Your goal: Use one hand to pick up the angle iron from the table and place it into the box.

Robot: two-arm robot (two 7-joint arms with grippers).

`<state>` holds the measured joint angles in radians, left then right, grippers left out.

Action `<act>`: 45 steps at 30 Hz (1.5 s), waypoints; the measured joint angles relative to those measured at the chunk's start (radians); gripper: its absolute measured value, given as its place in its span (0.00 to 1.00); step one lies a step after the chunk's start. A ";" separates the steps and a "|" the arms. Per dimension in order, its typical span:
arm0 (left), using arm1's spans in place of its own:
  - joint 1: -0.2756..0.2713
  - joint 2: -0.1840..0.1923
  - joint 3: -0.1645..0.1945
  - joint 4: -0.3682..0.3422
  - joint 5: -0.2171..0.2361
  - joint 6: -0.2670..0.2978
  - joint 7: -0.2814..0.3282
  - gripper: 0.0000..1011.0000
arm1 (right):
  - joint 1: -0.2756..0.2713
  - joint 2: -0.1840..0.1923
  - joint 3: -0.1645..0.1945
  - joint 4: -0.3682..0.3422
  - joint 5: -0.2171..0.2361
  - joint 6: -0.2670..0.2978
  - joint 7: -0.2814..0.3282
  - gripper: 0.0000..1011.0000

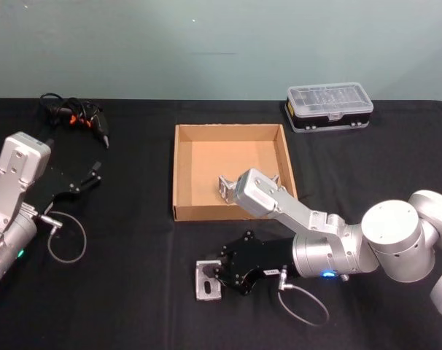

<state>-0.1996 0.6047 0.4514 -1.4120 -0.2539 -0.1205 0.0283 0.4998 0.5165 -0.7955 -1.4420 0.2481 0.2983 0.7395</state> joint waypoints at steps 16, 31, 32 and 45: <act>0.000 0.000 0.000 0.000 0.000 0.000 0.000 0.99 | -0.008 0.004 0.010 -0.010 -0.002 0.004 -0.011 0.11; 0.000 0.000 0.000 0.000 0.000 0.000 0.000 0.99 | -0.060 0.028 0.101 -0.118 0.052 -0.013 -0.086 0.11; 0.000 0.000 0.000 0.000 0.000 0.000 0.000 0.99 | -0.064 0.030 0.108 -0.127 0.055 -0.013 -0.092 0.11; 0.000 0.000 0.000 0.000 0.000 0.000 0.000 0.99 | -0.104 0.062 0.242 -0.204 0.090 -0.010 -0.221 0.11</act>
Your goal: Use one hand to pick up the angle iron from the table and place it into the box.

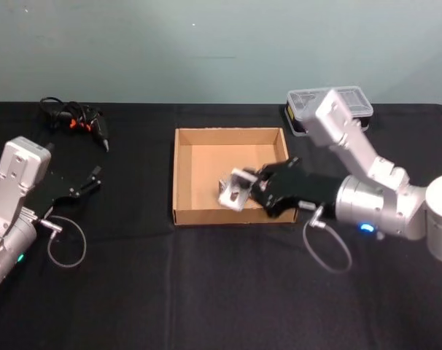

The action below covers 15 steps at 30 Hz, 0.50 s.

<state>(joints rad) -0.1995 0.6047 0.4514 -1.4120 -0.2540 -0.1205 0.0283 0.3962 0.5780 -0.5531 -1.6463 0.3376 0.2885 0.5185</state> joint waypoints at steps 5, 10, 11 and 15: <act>0.000 0.000 0.000 0.000 0.000 0.000 0.000 0.99 | 0.008 -0.015 0.035 0.036 -0.027 0.006 -0.056 0.11; 0.000 0.000 0.000 0.000 0.000 0.000 0.000 0.99 | 0.029 -0.041 0.039 0.089 -0.066 0.013 -0.085 0.11; 0.000 0.000 0.000 0.000 0.000 0.000 0.000 0.99 | 0.034 -0.047 0.039 0.100 -0.072 0.013 -0.088 0.11; 0.000 0.000 0.000 0.000 0.000 0.000 0.000 0.99 | 0.066 -0.075 0.026 0.160 -0.104 0.016 -0.094 0.11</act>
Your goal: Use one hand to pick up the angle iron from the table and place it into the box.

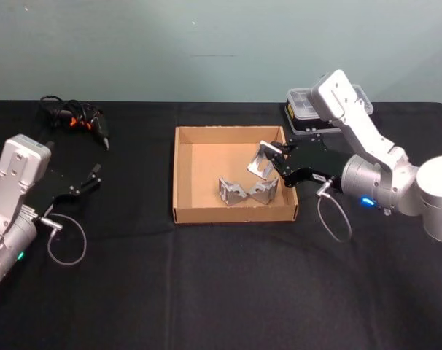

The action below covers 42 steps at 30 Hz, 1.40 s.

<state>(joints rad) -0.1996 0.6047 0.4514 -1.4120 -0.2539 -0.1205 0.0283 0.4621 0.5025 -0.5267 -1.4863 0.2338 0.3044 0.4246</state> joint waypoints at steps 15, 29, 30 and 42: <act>0.000 0.000 0.000 0.000 0.000 0.000 0.000 0.99 | 0.146 -0.126 -0.052 0.262 -0.103 0.004 0.019 0.11; 0.000 0.000 0.000 0.000 0.000 0.000 0.000 0.99 | 0.220 -0.202 -0.075 0.421 -0.163 -0.018 0.060 0.11; 0.000 0.000 0.000 0.000 0.000 0.000 0.000 0.99 | 0.222 -0.205 -0.075 0.427 -0.165 -0.019 0.062 0.11; 0.000 0.000 0.000 0.000 0.000 0.000 0.000 0.99 | 0.244 -0.244 -0.069 0.496 -0.199 -0.029 0.074 0.11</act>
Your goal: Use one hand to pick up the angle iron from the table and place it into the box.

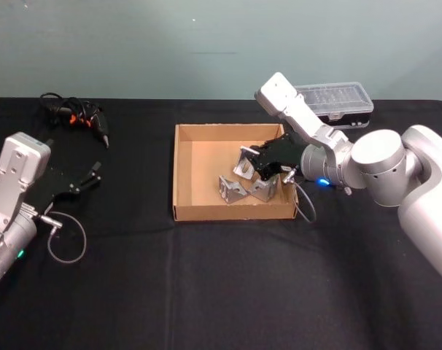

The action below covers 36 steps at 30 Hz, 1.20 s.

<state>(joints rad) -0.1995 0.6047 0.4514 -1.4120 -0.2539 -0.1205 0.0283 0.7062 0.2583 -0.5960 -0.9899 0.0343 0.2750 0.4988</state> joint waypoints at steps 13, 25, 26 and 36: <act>0.000 0.000 0.000 0.000 0.000 0.000 0.000 0.99 | 0.003 -0.020 0.018 0.031 -0.033 0.006 0.002 0.13; 0.000 0.000 0.000 0.000 0.000 0.000 0.000 0.99 | -0.023 -0.023 0.055 -0.002 -0.038 0.000 -0.015 0.46; 0.000 0.000 0.000 0.000 0.000 0.000 0.000 0.99 | -0.030 -0.020 0.062 -0.014 -0.037 -0.001 -0.018 0.52; 0.000 0.000 0.000 0.000 0.000 0.000 0.000 0.99 | -0.093 0.008 0.098 -0.123 -0.031 -0.017 -0.046 0.80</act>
<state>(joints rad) -0.1995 0.6047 0.4514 -1.4120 -0.2539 -0.1205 0.0283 0.6136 0.2667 -0.4980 -1.1132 0.0037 0.2576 0.4526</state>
